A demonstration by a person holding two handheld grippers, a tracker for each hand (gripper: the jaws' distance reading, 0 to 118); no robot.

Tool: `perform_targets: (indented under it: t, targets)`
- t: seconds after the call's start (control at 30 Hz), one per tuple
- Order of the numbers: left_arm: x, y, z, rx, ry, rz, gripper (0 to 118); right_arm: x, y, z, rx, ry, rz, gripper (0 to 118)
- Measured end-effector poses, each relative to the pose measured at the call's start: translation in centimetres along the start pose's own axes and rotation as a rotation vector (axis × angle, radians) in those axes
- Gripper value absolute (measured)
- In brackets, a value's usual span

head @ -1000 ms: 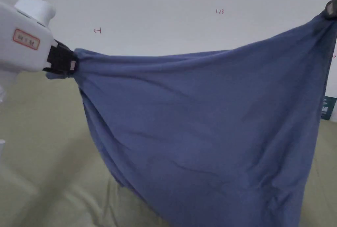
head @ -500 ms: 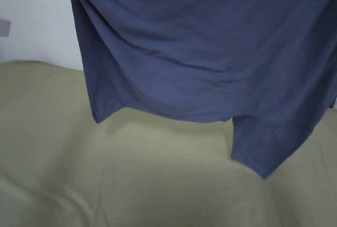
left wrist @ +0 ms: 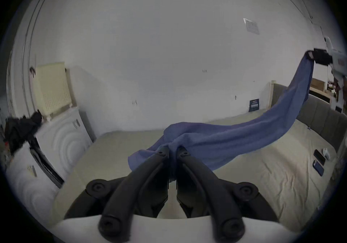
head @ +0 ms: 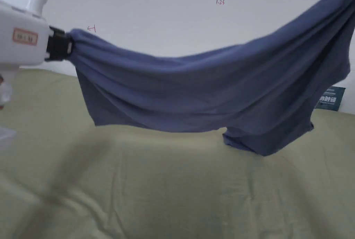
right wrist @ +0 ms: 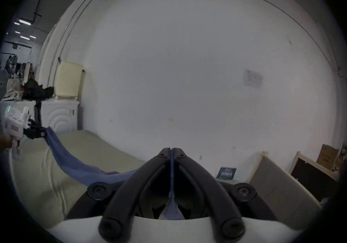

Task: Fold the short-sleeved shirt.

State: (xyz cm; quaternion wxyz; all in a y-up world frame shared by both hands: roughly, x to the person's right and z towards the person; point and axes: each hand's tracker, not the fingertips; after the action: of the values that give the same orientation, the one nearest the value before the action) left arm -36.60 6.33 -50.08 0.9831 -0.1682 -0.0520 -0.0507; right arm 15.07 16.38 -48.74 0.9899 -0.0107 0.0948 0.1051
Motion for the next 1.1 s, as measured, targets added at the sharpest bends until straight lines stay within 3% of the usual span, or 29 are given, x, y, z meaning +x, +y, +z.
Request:
perform_targets:
  t: [0.23,0.43,0.6,0.73,0.8,1.0,1.07,1.1]
  targets:
    - [1.4,-10.5,6.7,-0.043,-0.046,0.047,7,-2.8,-9.4,9.1,-0.096,0.044,-0.082,1]
    - [1.8,-18.8,12.3,-0.140,-0.116,0.149,7,-4.4,-17.1,17.1,-0.238,0.087,-0.257,1]
    - [1.8,-24.9,14.8,-0.243,-0.109,0.175,7,-6.3,-24.3,22.8,-0.324,0.029,-0.394,1]
    - [1.9,-28.2,15.8,-0.299,-0.118,0.185,7,-7.8,-28.0,25.7,-0.416,-0.008,-0.407,1]
    - [2.2,-29.5,16.0,-0.327,-0.117,0.178,7,-8.2,-29.4,26.9,-0.463,-0.014,-0.462,1]
    - [1.6,-32.5,16.6,-0.363,-0.144,0.140,7,-9.1,-32.0,28.5,-0.541,-0.033,-0.432,1]
    - [1.7,-33.0,16.7,-0.364,-0.140,0.136,13,-9.0,-32.7,28.9,-0.552,-0.039,-0.423,1]
    - [1.6,-33.3,16.7,-0.368,-0.140,0.142,25,-9.0,-33.0,29.0,-0.551,-0.040,-0.429,1]
